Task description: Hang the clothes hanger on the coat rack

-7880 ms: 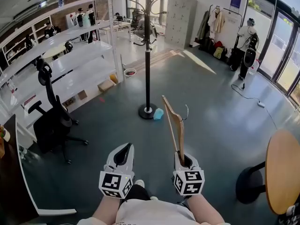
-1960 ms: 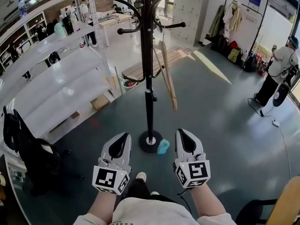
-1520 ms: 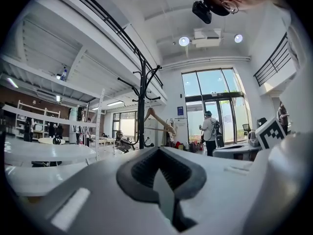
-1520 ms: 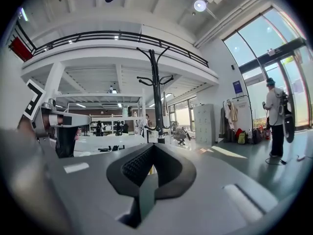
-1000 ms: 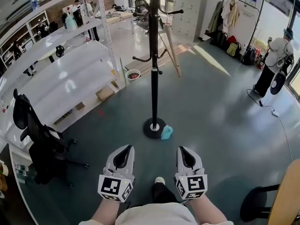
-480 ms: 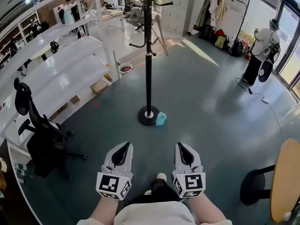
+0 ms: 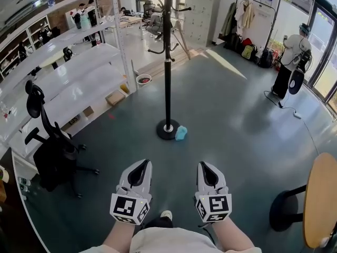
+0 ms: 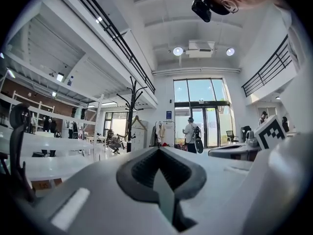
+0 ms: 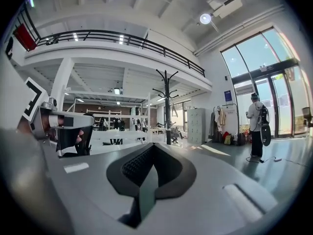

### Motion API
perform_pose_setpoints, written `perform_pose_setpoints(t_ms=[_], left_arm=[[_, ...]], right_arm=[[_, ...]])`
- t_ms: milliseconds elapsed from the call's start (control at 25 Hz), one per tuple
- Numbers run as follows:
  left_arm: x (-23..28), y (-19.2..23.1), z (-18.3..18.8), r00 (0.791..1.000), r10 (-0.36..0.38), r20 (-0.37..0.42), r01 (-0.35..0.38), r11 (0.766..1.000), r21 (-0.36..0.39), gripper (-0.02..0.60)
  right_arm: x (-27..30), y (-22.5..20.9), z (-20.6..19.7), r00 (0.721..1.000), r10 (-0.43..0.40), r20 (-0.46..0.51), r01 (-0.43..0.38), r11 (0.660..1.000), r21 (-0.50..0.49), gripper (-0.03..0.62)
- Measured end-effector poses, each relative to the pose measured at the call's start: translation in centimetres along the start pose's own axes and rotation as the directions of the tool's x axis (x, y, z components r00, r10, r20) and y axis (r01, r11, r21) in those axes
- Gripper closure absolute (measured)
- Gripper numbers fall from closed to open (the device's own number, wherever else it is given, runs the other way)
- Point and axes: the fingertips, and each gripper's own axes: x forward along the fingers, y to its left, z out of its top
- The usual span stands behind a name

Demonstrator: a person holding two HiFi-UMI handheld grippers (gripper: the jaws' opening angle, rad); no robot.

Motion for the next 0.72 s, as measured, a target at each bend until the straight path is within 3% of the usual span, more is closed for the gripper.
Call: perform_pose_setpoints(t_ms=[360,720], left_arm=[[-4.9,-6.4,0.1,1.0,0.025,-0.015,-0.025,1.0,-0.003,0.581],[-7.0,-9.2,0.3,0.999,0.041,-0.007,-0.041,0.999,0.004,0.581]], right_arm=[[-6.8,-0.1,0.0,0.998,0.054,-0.013,-0.054,0.999,0.003,0.568],[-10.2,0.1,-0.3,0.996,0.09,-0.023,-0.089,0.996,0.025,0.569]])
